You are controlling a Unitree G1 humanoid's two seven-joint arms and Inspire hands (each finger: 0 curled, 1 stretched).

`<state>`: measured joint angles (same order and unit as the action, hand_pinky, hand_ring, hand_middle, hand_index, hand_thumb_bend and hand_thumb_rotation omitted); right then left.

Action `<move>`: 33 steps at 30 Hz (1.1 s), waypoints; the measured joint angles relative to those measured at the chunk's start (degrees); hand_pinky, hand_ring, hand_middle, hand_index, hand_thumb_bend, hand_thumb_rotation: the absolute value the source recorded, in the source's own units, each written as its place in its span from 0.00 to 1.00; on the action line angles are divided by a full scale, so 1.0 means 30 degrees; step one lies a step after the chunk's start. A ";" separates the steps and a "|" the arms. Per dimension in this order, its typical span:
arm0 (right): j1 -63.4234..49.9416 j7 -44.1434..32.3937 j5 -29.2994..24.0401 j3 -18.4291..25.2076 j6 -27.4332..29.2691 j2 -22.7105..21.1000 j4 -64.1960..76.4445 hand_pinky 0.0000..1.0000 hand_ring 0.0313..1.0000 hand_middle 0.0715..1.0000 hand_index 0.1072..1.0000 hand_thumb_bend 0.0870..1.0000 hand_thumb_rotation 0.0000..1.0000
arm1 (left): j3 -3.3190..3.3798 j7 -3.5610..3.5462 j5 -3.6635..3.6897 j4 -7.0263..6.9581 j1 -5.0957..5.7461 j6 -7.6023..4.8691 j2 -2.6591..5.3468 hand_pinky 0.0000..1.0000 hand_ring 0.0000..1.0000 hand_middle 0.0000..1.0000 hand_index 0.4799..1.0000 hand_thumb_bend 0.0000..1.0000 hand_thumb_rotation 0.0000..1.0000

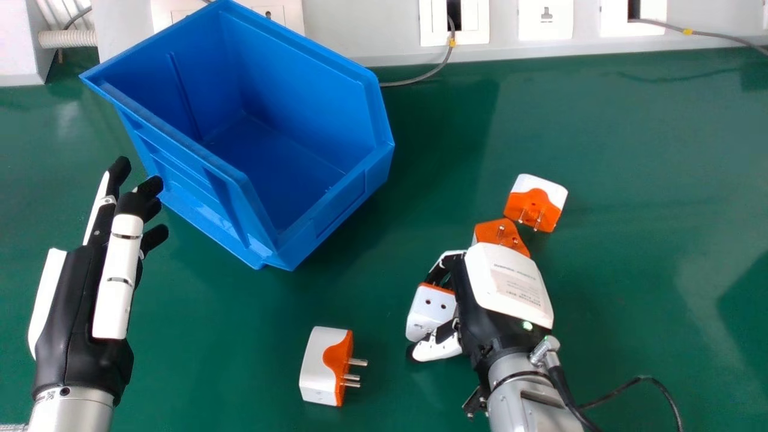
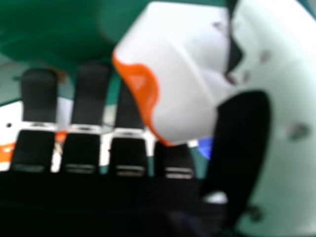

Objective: Pick all objects and put in blue box

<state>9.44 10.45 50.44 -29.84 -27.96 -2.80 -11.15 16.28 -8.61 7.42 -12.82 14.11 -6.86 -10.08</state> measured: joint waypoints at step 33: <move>-0.3750 -0.1581 -0.0900 0.0700 -0.0082 -0.0429 0.7491 0.30 0.39 0.48 0.47 0.44 0.00 | -0.0064 -0.0103 0.0001 -0.0080 0.0057 0.0028 0.0000 0.90 0.94 0.93 0.96 0.44 1.00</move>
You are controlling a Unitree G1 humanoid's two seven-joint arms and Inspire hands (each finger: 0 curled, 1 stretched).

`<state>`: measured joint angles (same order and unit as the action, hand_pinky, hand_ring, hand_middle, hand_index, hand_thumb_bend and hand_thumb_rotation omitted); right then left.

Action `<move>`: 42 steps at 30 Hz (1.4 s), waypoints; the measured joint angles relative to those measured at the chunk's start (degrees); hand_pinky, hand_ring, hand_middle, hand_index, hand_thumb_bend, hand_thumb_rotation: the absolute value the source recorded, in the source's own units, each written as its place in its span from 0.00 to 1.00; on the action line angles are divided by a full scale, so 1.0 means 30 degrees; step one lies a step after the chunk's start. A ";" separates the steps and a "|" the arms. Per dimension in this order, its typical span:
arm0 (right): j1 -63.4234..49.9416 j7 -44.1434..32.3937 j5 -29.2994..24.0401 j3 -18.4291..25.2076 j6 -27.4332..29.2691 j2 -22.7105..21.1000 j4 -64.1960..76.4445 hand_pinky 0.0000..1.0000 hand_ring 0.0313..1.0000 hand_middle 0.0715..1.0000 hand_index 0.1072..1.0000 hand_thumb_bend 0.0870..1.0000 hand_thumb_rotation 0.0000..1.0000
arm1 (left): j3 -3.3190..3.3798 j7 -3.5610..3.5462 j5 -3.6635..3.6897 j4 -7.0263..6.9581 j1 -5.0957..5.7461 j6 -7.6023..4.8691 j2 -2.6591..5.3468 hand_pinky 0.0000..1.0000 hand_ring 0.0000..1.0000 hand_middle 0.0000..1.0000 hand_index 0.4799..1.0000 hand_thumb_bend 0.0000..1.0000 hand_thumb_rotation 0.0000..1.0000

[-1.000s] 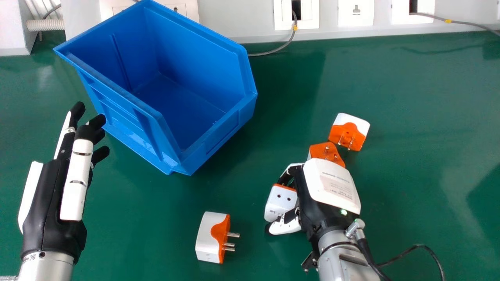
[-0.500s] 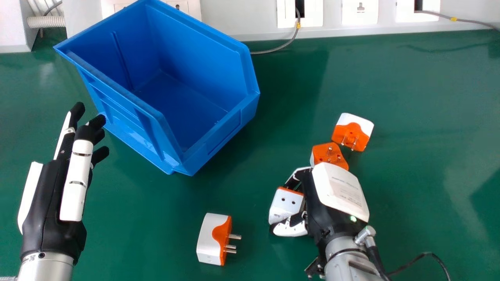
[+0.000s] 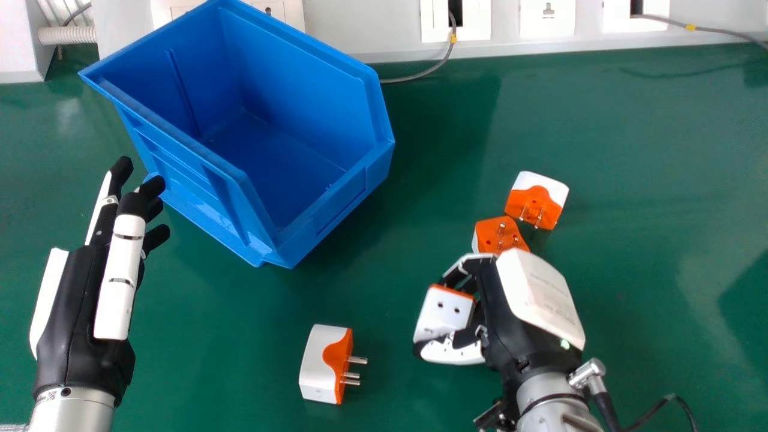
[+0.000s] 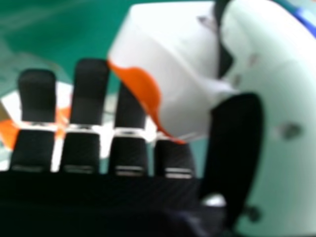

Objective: Pick all objects and put in blue box

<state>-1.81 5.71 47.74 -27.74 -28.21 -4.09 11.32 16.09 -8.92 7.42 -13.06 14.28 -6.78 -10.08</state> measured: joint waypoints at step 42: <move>0.2949 -0.0370 0.1180 0.0364 0.0586 0.0851 0.2027 0.27 0.39 0.50 0.50 0.43 0.00 | -0.0049 -0.0001 -0.0035 0.0702 -0.0300 -0.0709 0.0022 0.89 0.94 0.93 0.96 0.45 1.00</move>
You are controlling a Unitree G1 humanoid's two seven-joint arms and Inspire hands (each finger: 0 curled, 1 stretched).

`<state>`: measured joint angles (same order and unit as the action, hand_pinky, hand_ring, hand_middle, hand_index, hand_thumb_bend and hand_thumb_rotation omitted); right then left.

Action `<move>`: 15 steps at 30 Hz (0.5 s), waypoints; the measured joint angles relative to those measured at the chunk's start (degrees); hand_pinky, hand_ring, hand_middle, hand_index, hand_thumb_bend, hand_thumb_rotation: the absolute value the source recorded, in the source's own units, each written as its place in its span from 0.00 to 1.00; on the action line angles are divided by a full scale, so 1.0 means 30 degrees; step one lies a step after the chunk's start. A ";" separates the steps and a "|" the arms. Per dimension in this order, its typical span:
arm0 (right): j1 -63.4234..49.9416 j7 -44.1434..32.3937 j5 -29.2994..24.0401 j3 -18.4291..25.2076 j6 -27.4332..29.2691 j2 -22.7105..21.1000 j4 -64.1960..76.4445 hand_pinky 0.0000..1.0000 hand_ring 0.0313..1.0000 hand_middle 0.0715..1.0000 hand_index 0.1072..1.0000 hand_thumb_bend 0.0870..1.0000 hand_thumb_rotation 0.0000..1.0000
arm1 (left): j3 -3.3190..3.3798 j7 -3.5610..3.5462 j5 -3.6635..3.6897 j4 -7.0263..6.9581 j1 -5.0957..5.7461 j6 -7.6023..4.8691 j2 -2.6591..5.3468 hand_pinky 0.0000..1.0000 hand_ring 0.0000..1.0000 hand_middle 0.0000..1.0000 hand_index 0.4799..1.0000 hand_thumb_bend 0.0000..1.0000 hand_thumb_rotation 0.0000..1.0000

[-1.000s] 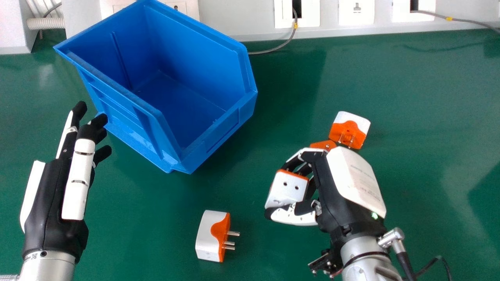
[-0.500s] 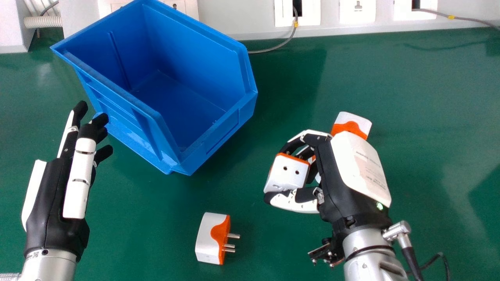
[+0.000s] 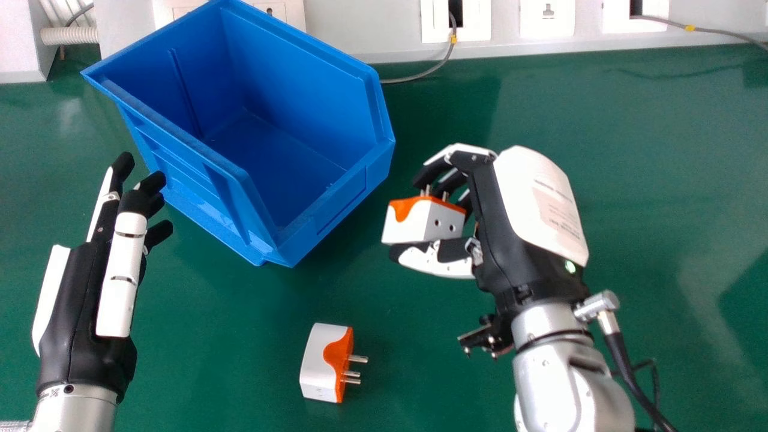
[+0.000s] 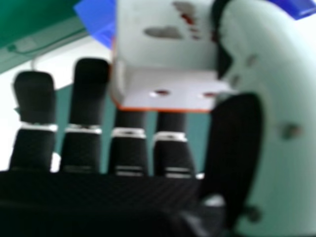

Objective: Pick all objects and put in blue box

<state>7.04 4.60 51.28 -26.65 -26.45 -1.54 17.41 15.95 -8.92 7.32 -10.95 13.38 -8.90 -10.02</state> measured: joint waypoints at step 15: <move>0.4106 0.0343 -0.0716 0.0624 0.0969 0.0509 -0.3883 0.26 0.39 0.49 0.51 0.43 0.00 | -0.0328 0.0163 -0.0185 -0.0126 0.0267 -0.0189 0.0078 0.88 0.94 0.92 0.94 0.46 1.00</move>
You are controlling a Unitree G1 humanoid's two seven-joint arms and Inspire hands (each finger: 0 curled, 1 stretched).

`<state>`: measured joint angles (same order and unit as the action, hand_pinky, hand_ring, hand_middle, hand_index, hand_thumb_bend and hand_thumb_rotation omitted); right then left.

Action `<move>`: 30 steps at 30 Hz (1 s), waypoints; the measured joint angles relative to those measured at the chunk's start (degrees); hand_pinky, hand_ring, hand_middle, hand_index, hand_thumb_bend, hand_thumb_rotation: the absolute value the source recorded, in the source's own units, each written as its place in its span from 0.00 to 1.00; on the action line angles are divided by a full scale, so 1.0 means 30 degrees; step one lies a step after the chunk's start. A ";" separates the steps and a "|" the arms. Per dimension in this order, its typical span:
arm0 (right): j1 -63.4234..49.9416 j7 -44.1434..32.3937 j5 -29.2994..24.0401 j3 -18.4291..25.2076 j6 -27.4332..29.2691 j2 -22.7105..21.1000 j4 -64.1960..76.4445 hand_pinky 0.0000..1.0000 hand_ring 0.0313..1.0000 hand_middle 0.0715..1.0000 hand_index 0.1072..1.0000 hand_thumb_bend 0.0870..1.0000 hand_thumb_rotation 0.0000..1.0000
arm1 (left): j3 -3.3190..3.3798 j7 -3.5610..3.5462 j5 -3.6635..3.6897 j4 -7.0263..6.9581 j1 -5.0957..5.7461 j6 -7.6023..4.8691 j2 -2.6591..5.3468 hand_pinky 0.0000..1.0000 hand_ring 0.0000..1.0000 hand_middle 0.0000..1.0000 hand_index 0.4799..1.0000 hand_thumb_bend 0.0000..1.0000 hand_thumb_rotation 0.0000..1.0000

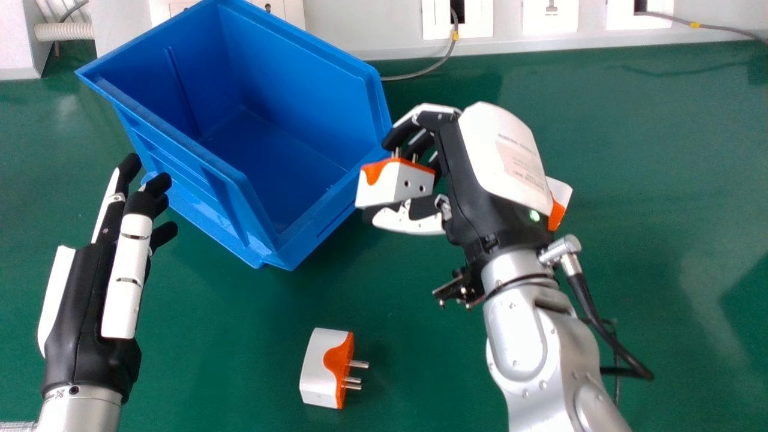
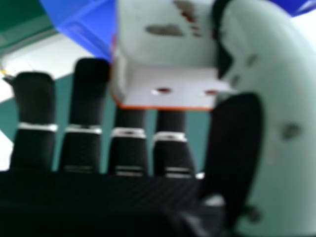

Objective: Pick all objects and put in blue box

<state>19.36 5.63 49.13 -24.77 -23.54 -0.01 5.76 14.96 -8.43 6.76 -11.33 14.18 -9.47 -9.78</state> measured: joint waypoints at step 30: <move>0.6187 0.1386 -0.1070 0.0346 0.0968 0.0976 -0.7230 0.26 0.39 0.50 0.50 0.43 0.00 | -0.0779 0.0601 -0.0393 -0.1311 0.0618 0.0714 0.0160 0.87 0.92 0.90 0.88 0.50 1.00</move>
<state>37.92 9.78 45.92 -23.73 -20.64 2.92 -15.93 12.62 -6.63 5.58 -15.26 16.03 -7.33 -9.30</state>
